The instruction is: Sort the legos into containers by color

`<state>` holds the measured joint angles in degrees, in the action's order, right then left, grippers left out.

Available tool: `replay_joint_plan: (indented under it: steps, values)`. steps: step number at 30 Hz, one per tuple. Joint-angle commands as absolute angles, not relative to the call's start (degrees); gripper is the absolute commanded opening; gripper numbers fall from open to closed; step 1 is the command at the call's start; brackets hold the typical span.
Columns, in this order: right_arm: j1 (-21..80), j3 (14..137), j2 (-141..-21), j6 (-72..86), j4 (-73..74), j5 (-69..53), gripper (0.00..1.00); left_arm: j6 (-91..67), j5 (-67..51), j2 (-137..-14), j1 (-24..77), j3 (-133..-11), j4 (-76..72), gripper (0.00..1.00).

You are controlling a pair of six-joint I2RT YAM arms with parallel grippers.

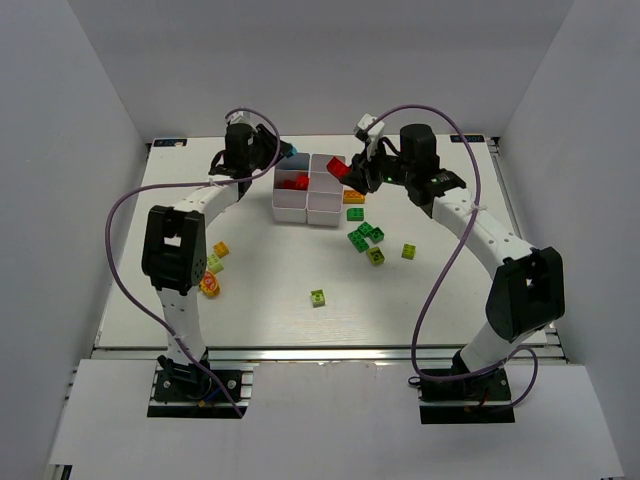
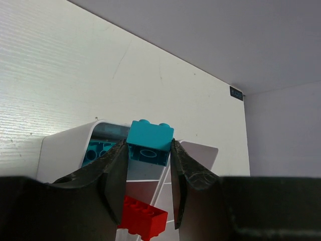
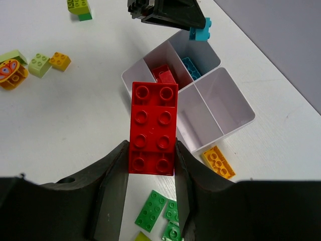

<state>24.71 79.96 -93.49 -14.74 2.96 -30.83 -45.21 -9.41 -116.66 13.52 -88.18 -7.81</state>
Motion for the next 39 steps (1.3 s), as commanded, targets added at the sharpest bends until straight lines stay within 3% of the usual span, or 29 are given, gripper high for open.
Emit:
replay_joint_plan:
  steps: [1, 12, 21, 30, 39]
  values:
    - [24.3, 79.3, -90.6, -13.9, 0.6, -31.9, 0.00, -43.9, -7.6, -116.1, 14.3, -90.3, -7.5, 0.39]
    - [24.1, 79.6, -90.8, -13.4, 0.7, -32.4, 0.00, -43.2, -5.9, -115.3, 14.9, -91.3, -5.4, 0.62]
    - [24.1, 79.5, -90.3, -19.4, 3.2, -38.0, 0.00, -42.5, -6.8, -110.2, 14.9, -89.6, -5.7, 0.63]
    - [24.0, 79.5, -91.1, -28.9, 7.2, -39.8, 0.00, -47.8, -26.1, -93.1, 14.9, -69.9, -16.6, 0.68]
    - [24.8, 80.2, -92.1, -29.4, 8.4, -44.6, 0.00, -57.7, -32.5, -84.8, 15.6, -54.8, -29.0, 0.70]
